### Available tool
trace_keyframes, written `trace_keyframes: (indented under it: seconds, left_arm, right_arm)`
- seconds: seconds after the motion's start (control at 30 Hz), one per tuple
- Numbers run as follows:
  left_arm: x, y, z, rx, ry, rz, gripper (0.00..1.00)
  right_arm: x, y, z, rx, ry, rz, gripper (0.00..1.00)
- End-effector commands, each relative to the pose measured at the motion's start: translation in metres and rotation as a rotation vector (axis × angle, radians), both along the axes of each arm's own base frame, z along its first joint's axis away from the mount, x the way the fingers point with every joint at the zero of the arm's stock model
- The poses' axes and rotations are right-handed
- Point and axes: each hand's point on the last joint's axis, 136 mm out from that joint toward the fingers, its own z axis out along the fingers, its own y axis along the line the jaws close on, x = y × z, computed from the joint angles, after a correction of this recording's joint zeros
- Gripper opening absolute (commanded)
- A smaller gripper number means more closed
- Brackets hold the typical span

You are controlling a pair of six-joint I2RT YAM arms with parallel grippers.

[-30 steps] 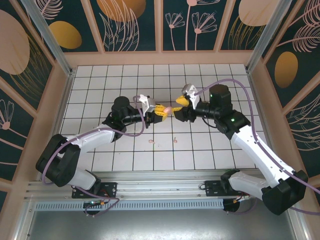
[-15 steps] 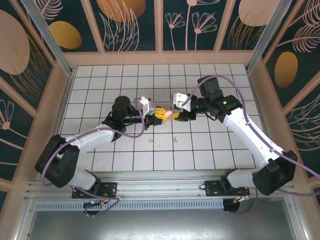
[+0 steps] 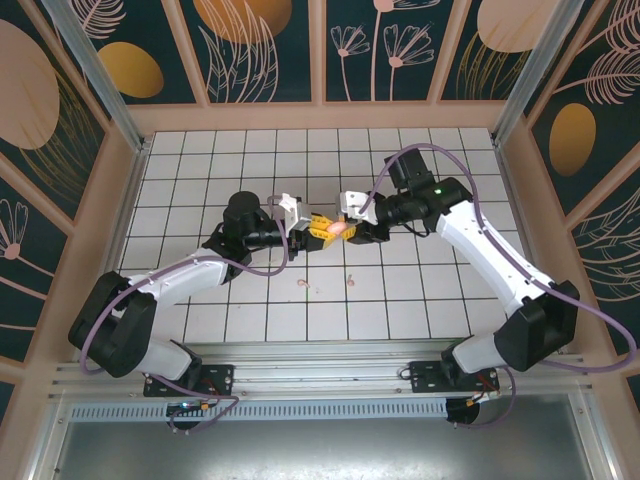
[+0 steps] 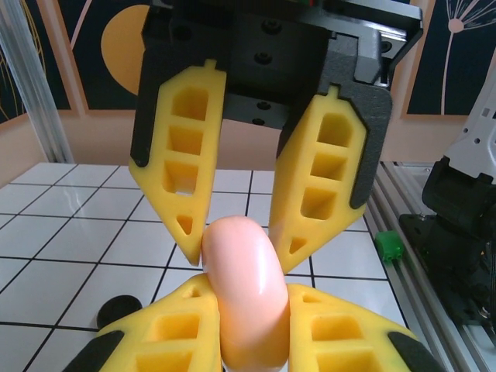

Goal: Insert the wireless bluetooth earbuds into the charging case

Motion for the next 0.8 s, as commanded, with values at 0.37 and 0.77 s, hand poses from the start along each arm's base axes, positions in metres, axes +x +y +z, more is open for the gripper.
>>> trace_keyframes:
  seconds: [0.37,0.77]
  left_arm:
    - [0.0,-0.001,0.018,-0.023,-0.063,-0.003,0.42]
    - [-0.001,-0.001,0.015,-0.019,-0.055,-0.015,0.41]
  right_arm:
    - [-0.009,-0.006,0.015,0.051,-0.002,0.037,0.12]
    - [-0.009,-0.002,0.031,0.136,-0.014,0.041,0.12]
